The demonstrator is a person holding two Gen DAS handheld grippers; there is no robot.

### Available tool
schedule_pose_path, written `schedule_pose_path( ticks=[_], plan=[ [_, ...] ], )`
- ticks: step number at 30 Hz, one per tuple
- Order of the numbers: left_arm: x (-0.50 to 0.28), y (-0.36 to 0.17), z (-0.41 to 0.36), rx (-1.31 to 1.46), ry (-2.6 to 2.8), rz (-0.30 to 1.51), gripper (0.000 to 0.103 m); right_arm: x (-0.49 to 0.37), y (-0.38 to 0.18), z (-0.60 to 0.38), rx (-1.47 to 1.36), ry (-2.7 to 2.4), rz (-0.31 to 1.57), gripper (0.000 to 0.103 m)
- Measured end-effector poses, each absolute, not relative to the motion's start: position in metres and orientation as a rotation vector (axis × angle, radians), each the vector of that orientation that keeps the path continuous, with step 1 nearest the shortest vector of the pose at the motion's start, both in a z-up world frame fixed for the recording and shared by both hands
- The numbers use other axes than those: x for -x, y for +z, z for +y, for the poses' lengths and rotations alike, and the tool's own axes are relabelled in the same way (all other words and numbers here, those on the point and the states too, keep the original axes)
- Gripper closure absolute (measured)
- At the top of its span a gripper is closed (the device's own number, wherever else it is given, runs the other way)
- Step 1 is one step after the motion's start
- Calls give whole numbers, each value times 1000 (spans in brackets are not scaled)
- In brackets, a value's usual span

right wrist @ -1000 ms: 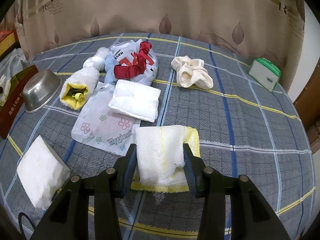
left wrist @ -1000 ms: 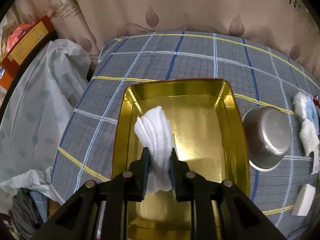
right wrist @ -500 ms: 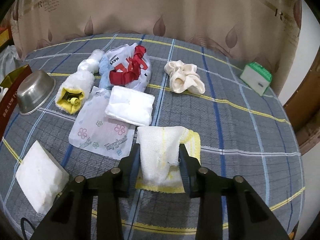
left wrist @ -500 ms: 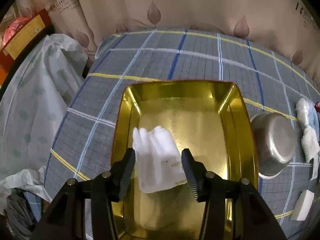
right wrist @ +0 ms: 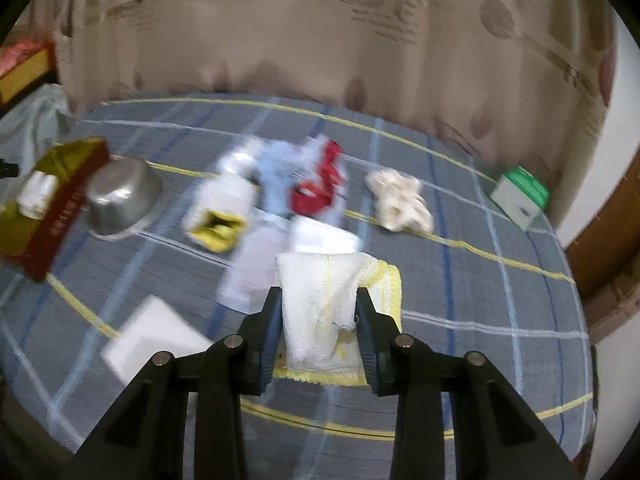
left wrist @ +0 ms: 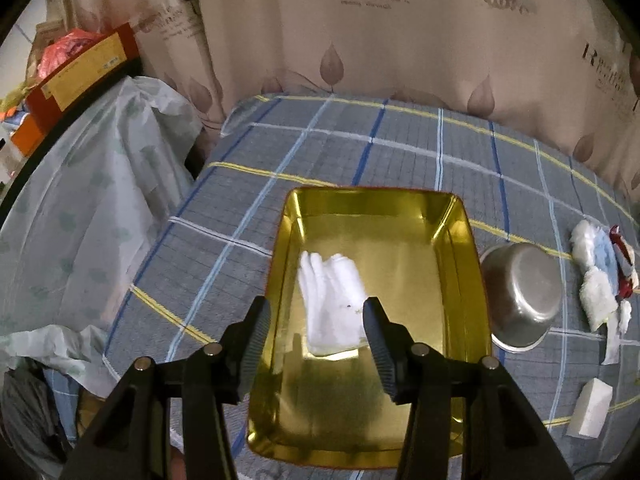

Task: Organize soft objects
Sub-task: 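Carry the white sock into the gold tin tray and open the left tool, then carry the yellow-trimmed towel into the gold tray and release it while the left tool withdraws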

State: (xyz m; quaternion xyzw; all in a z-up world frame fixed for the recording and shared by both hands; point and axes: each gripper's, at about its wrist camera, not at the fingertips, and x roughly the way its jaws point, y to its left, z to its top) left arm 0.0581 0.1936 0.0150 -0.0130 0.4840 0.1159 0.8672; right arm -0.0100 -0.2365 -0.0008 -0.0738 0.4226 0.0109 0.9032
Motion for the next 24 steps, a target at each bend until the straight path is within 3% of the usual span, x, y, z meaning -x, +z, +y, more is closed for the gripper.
schedule_pose_path(
  ticks=[24],
  plan=[
    [-27,42,249,112,365,966,54,-13,25,26,273,634,824,71]
  ],
)
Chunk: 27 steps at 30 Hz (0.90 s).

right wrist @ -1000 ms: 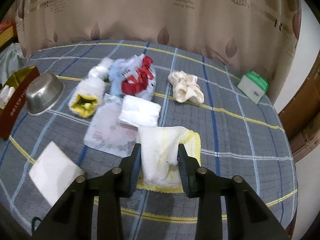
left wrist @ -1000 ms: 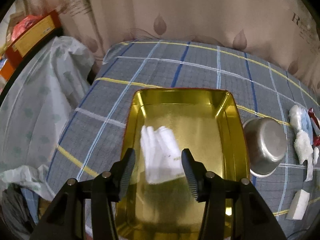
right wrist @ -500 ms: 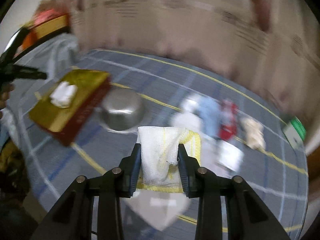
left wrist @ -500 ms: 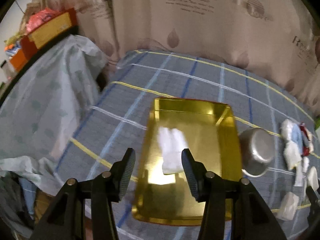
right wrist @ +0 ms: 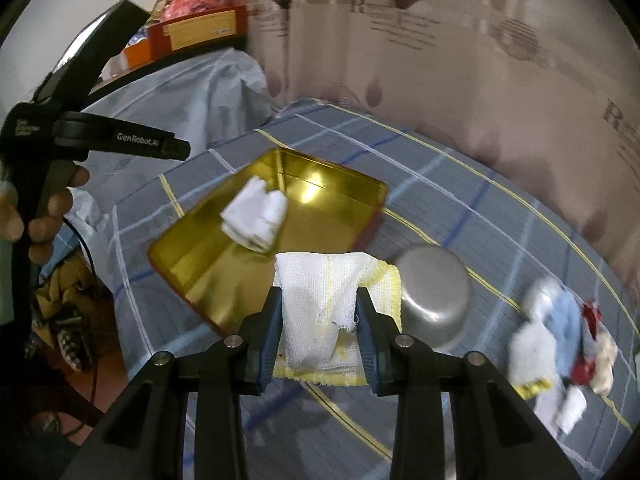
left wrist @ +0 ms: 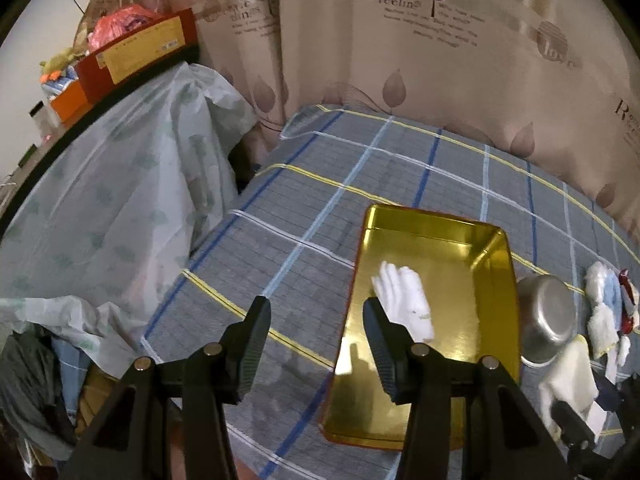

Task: Organize soft objects
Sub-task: 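Carry the yellow-trimmed towel into the gold tray and release it while the left tool withdraws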

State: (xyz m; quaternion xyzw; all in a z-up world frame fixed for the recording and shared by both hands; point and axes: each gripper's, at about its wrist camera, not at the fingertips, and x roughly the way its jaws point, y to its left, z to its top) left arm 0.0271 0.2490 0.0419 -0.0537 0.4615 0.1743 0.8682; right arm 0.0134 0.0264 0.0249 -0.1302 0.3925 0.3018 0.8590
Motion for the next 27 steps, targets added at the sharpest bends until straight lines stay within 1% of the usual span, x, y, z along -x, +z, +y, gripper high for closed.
schedule_pose_path(
  ticks=[6,18,21,22,23,25,26,27],
  plan=[
    [-23,48,256,112,397,941,54,-26,18,60,271,670,831,71],
    [-23,48,270,159,413,959,54,-47,-17,118,324,709,891,71],
    [-23,46,270,166,414,969,54,-50,-25,126,331,710,907,70],
    [-23,46,271,171,414,969,54,-51,-28,128,331,713,916,68],
    [-23,46,271,174,411,969,54,-51,-29,129,330,715,922,64],
    [-23,45,271,174,406,974,54,-51,-33,131,333,711,929,62],
    [-24,44,271,179,404,976,54,-50,-34,132,342,706,931,56],
    [-23,44,272,187,399,977,54,-50,-34,131,341,702,934,52]
  ],
)
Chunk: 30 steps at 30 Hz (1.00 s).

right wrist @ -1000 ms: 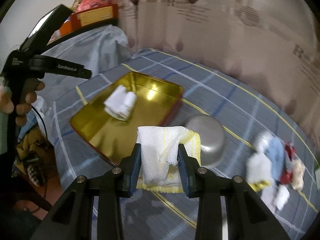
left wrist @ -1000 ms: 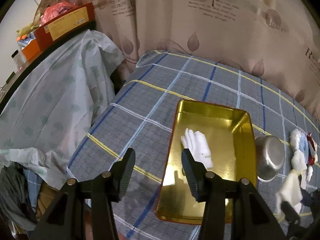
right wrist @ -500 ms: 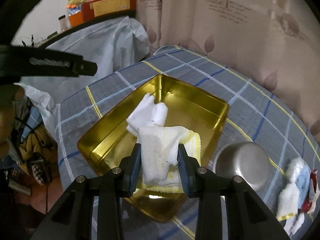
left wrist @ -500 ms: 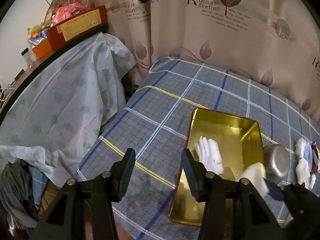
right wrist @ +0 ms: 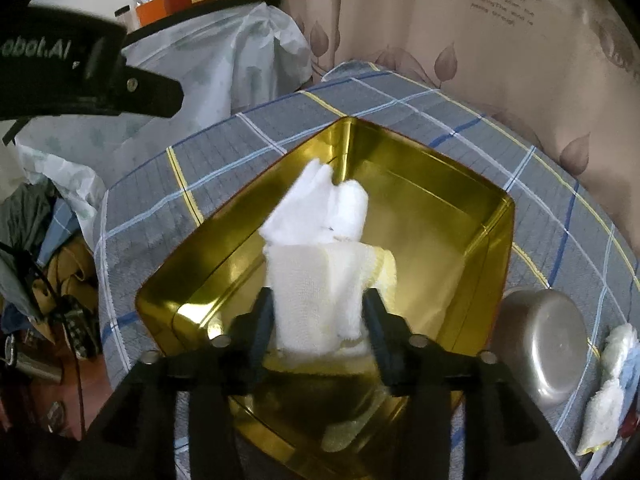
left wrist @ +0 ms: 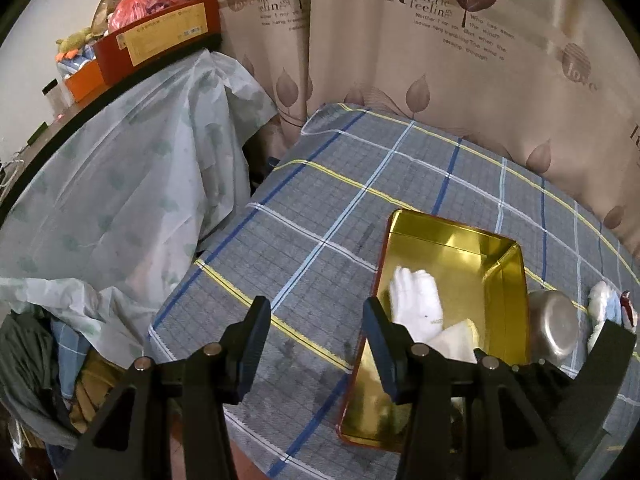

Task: Organize soft objects
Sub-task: 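Carry the yellow-trimmed towel into the gold tray and release it while the left tool withdraws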

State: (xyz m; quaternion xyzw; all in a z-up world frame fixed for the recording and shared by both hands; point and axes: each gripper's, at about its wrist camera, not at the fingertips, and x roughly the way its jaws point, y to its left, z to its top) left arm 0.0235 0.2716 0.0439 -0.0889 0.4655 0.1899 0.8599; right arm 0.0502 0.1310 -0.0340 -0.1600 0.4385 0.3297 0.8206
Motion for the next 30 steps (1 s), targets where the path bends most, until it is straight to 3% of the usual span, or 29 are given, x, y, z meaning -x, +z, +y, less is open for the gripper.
schedule_pose_path(
  ticks=[2,5,19,30],
  plan=[
    [-24,44,271,192,395,978,54,-48,-31,128,318,703,928,41],
    [-23,45,271,192,395,975,54,-42,-21,123,311,699,896,36],
    [-24,52,248,168,338,969,54,-25,35,5,189,558,785,33],
    [-25,52,208,94,255,974,54,-44,16,-178,115,141,848,32]
  ],
)
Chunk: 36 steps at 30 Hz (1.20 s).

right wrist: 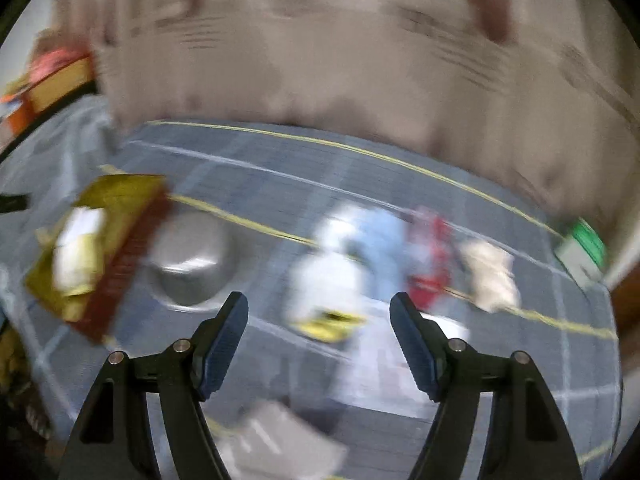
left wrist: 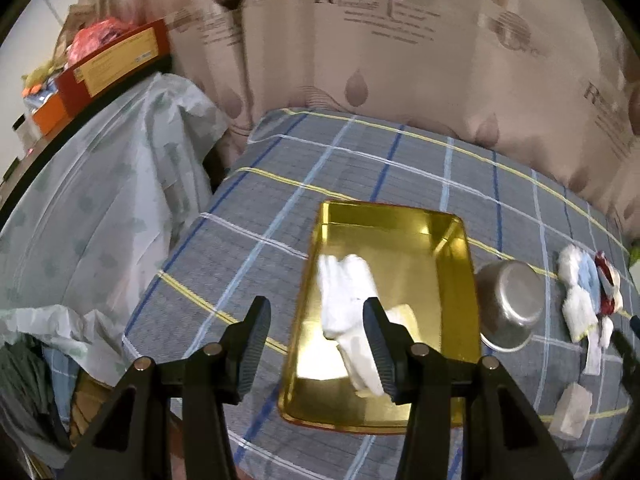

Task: Organize soft objects
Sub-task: 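Carry the yellow-trimmed towel into the gold tray and release it while the left tool withdraws, then grasp the crumpled white cloth with the right tool while the left tool approaches the white pad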

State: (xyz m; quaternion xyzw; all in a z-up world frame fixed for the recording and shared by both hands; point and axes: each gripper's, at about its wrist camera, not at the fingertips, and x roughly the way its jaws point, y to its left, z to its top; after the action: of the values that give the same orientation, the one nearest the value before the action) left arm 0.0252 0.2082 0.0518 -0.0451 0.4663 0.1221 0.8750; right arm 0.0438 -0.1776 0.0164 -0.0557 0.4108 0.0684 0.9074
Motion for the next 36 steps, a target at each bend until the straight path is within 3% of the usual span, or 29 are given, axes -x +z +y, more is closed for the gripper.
schedule_pose_path(
  ticks=[7,18,22,25,31,36],
  plan=[
    [-25,49,162,33,132,1004,54,-62,-23,-254,6,26,944,32],
    [-28,28,59,-106,-52,1074,54,-81,-61,-274,-82,38,980,33],
    [-27,21,29,-150,-94,1093,54,-84,-70,-278,-71,41,987,49],
    [-25,15,5,-185,-133,1105,54,-82,-70,-280,-57,57,969,54],
    [-17,7,-37,-215,-234,1125,54,-69,-65,-281,23,67,931,85],
    [-9,-1,-69,-243,-320,1148,54,-54,-59,-292,48,48,908,89]
  ],
)
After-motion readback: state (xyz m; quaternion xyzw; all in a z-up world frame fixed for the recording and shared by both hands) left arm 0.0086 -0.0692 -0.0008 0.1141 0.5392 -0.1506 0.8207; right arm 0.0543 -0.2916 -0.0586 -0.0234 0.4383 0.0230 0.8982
